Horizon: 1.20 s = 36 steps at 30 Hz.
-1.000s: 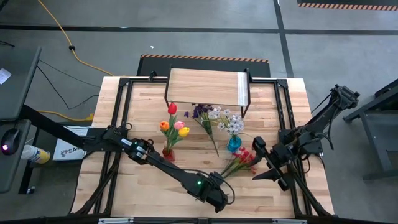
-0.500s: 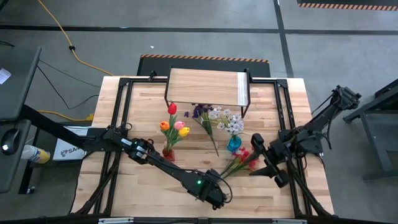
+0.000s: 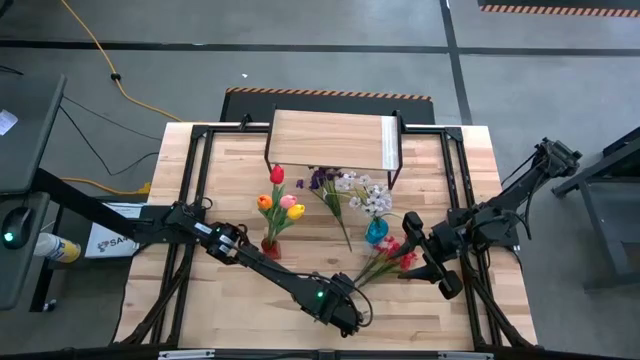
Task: Pick and place flowers into a vace then onto a shelf
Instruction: Put the red flowers into the blue vase
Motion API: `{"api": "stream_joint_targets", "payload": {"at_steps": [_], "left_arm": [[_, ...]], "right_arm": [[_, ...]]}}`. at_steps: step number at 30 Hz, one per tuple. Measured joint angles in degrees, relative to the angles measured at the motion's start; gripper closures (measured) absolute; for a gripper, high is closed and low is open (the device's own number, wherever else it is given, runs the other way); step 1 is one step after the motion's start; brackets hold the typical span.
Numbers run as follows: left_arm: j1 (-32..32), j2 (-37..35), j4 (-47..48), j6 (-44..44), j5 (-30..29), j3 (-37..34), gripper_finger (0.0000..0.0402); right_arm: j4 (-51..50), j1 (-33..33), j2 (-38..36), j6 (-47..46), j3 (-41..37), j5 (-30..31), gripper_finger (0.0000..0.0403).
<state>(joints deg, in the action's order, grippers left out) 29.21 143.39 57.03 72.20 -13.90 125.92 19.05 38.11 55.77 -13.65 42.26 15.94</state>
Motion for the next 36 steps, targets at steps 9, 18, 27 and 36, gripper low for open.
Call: {"api": "stream_joint_targets", "payload": {"at_steps": [9, 18, 27, 36], "left_arm": [[0.0, -0.3, -0.9, 0.0, 1.4, -1.8, 0.0326], [0.0, 0.0, -7.3, -1.3, 2.4, -2.0, 0.0366], [2.5, 0.7, -10.1, -1.3, 0.9, 0.8, 0.0379], [7.6, 0.4, -2.2, 2.6, -9.5, 9.0, 0.038]], "right_arm": [[-0.9, 0.0, 0.0, 0.0, 0.0, 0.0, 0.021], [-1.0, 0.0, 0.0, 0.0, 0.0, 0.0, 0.021], [-1.0, 0.0, 0.0, 0.0, 0.0, 0.0, 0.021], [0.9, 0.0, 0.0, 0.1, 0.0, 0.0, 0.021]]}}
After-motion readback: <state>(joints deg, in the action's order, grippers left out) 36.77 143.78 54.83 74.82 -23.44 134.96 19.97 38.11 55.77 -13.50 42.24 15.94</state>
